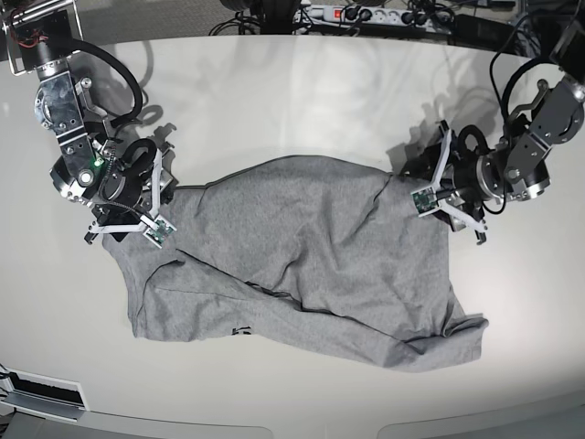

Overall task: Layout the t-shirt on the table in an organized manner, then fold the t-shirt properly
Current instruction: 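Grasp the shirt edge with both grippers and pull it taut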

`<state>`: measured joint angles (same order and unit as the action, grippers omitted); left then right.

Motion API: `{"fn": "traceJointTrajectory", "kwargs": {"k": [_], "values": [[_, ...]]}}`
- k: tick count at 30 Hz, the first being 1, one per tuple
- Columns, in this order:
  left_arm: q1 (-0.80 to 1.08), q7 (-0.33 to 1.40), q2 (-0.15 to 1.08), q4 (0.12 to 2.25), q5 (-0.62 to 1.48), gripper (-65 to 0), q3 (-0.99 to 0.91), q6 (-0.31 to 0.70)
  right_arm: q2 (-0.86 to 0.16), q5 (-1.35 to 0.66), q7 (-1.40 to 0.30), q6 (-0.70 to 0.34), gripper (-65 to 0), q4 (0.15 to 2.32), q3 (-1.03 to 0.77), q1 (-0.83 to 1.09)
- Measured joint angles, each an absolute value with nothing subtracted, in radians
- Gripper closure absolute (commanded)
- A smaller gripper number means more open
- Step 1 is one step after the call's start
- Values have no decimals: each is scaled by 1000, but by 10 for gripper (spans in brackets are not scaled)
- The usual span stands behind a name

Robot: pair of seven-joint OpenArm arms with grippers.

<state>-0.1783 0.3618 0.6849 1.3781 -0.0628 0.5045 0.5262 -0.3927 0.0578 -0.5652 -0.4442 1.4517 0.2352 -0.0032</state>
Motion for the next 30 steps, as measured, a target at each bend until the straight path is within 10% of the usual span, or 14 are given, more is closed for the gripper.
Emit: {"fn": "traceJointTrajectory", "kwargs": {"k": [6,9,22,30], "values": [[-241,382,620,1291,-57,0,505,515,-361,47,-556,-422,-252,1299,235,-86],[-247,453,607,1295,-44,0,505,488,-341,46,-555,-425,0,1213,235,-139],[-252,659,807,1681,110,0,505,463,-448,-123,-847,-496,0,1632,237,-79],[-215,708,990,1880,272,0,505,624,-582,-151,-905,-495,0,1922,238,81]]}}
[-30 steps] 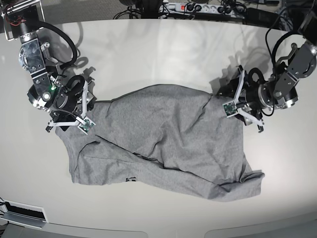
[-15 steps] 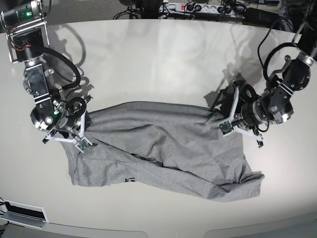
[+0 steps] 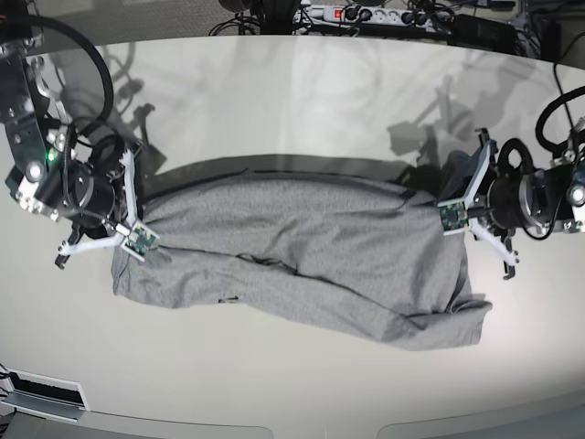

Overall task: Layout the t-shirt on the table in an organized manner, then fold the t-shirt properly
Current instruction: 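Grasp the shirt edge with both grippers and pull it taut, then release the shirt edge and reposition both grippers along it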

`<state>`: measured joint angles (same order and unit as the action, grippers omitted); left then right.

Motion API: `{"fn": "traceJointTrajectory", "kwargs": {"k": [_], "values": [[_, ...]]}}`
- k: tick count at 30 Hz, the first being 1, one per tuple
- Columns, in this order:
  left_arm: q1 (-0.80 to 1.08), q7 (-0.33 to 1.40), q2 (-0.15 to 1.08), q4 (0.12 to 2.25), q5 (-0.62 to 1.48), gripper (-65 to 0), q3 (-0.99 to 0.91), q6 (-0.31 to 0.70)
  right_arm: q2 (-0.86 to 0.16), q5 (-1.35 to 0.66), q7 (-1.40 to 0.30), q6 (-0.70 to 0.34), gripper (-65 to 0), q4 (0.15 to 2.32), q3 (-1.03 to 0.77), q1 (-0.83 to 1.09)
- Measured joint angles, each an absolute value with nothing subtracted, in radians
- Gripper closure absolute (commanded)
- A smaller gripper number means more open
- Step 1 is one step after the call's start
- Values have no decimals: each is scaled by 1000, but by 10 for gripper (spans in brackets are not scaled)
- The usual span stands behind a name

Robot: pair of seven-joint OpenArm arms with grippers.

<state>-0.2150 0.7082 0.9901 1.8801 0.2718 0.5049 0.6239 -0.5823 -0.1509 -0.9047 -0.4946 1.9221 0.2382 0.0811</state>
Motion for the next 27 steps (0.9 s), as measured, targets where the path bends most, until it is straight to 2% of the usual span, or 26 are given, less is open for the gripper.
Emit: {"fn": "traceJointTrajectory", "kwargs": {"k": [4,6,8,9,11,13,14,15,17,18,19,21,24,27], "values": [[-174,714,1086,1953,316,0,505,704,-635,-168,-924,-499,0,1990,240,154],[-170,688,1110,1971,326,0,505,697,-645,-172,-919,-499,0,2000,240,160],[-176,587,1113,1957,247,0,505,700,-645,-165,-871,-432,0,1998,240,153],[-178,548,1105,1934,227,0,505,656,-643,-165,-836,-381,0,1994,240,149],[-181,524,1065,1864,191,0,505,555,-640,-157,-791,-373,0,1989,239,140],[-201,535,1012,1775,184,0,505,563,-622,-159,-780,-409,0,1958,238,128],[-206,530,986,1738,187,0,505,563,-611,-162,-773,-417,-32,1933,239,117],[-211,526,960,1703,187,-35,505,564,-604,-160,-751,-418,-112,1903,240,107],[-218,520,917,1643,176,-176,505,561,-595,-160,-686,-395,-266,1846,241,81],[-220,511,904,1620,162,-238,505,546,-593,-162,-660,-369,-313,1820,241,67],[-220,504,897,1600,145,-286,505,508,-591,-158,-651,-322,-331,1800,241,54],[-222,502,892,1572,119,-338,506,395,-590,-156,-670,-214,-332,1782,239,32],[-225,538,898,1556,104,-343,506,236,-581,-162,-745,-87,-330,1781,239,-2],[-236,551,900,1556,97,-343,506,198,-581,-165,-791,-108,-330,1782,239,-43]]}}
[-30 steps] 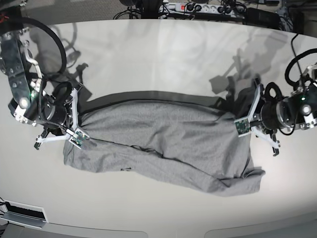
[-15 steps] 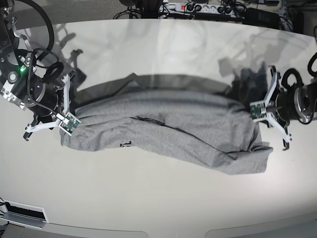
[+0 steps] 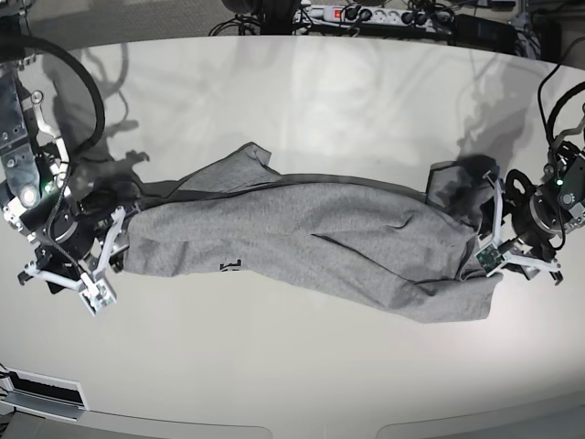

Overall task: Layout the t-shirt on the table in an organized manner, then fold the t-shirt properly
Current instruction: 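Release the shirt edge and reposition both grippers along it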

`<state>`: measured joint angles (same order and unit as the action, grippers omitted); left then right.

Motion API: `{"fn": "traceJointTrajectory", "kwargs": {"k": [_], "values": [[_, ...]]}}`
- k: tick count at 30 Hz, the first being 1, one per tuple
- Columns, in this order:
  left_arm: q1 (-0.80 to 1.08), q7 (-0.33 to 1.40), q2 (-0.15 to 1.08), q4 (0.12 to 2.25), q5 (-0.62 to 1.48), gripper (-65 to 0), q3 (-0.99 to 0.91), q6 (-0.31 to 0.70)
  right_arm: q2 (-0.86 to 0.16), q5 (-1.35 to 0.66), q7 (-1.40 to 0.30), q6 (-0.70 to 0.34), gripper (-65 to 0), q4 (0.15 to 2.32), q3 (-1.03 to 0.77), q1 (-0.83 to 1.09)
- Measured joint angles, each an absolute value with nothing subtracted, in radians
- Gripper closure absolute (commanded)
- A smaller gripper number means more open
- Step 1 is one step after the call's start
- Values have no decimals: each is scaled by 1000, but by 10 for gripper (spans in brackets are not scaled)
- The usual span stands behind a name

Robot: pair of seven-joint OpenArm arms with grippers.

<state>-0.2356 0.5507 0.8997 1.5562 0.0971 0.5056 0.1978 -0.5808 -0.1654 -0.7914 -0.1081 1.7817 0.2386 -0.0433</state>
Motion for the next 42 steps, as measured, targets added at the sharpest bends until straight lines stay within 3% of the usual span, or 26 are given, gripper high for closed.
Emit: {"fn": "traceJointTrajectory", "kwargs": {"k": [3,6,9,11,19,23,28,34,42], "values": [[-242,601,896,1558,96,-342,506,250,-585,-222,-809,-311,-330,1803,236,-48],[-241,645,897,1560,97,-342,506,333,-583,-432,-881,-470,-330,1839,239,-36],[-241,646,901,1559,106,-342,506,377,-579,-702,-966,-558,-330,1850,239,-39],[-241,619,900,1559,136,-342,506,375,-565,-758,-997,-598,-330,1851,238,-31],[-242,610,899,1560,192,-342,506,375,-368,-598,-986,-622,-335,1850,237,117],[-244,610,897,1560,195,-342,506,375,-299,-424,-854,-620,-411,1837,234,155],[-244,610,897,1560,195,-342,506,375,-235,-298,-729,-596,-411,1698,234,162],[-244,603,897,1560,195,-342,506,375,-209,-178,-606,-576,-411,1497,234,132],[-244,594,897,1560,195,-342,506,375,-207,-147,-534,-541,-402,1401,233,85]]}}
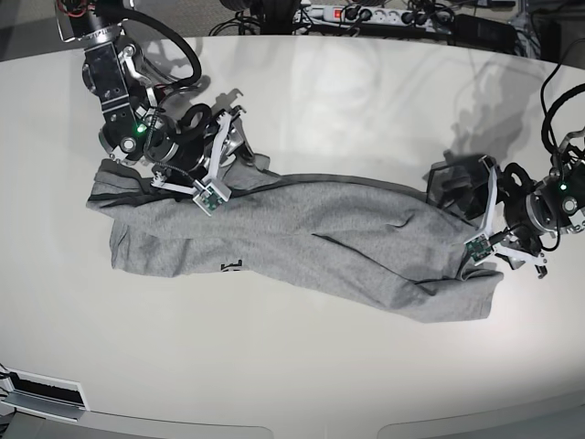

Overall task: Layout the t-shirt on the table in an organized manner, then fold the t-shirt properly
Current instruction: 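Release the shirt edge and reposition both grippers along it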

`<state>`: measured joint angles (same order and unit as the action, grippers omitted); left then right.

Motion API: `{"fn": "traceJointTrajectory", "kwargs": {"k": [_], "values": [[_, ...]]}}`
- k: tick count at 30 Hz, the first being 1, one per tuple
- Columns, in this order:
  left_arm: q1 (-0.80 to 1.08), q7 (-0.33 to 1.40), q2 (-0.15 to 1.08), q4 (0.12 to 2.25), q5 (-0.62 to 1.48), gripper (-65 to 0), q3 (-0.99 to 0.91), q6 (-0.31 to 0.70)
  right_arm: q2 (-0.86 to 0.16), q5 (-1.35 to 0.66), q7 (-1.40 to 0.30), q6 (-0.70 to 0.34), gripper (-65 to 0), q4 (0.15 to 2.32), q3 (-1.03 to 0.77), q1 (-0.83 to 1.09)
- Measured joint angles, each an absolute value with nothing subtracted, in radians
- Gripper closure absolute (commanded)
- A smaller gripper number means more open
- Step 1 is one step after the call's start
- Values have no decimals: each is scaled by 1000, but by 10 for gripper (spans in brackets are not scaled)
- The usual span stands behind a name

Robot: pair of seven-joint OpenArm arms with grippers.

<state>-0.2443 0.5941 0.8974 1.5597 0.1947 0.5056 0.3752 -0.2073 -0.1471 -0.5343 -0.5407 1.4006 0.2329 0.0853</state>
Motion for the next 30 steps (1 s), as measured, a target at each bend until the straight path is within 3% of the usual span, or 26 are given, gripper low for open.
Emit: {"fn": "traceJointTrajectory", "kwargs": {"k": [2,6,8,13,16,20,30], "values": [[-244,583,897,1560,195,-342,506,375,-207,-149,-534,-537,-330,1380,233,65],[-244,576,895,1560,195,-342,506,375,-208,-142,-543,-554,0,1374,233,52],[-244,576,894,1560,195,-342,506,375,-207,-146,-567,-612,0,1375,233,43],[-244,580,894,1560,195,-342,506,376,-214,-190,-785,-630,0,1545,233,43],[-244,587,895,1560,195,-342,506,375,-258,-256,-911,-630,0,1736,234,54],[-244,587,894,1560,194,-342,506,379,-354,-284,-923,-633,0,1972,233,89],[-247,633,935,1560,255,-342,506,591,-546,-288,-1026,-680,0,2103,234,194]]}}
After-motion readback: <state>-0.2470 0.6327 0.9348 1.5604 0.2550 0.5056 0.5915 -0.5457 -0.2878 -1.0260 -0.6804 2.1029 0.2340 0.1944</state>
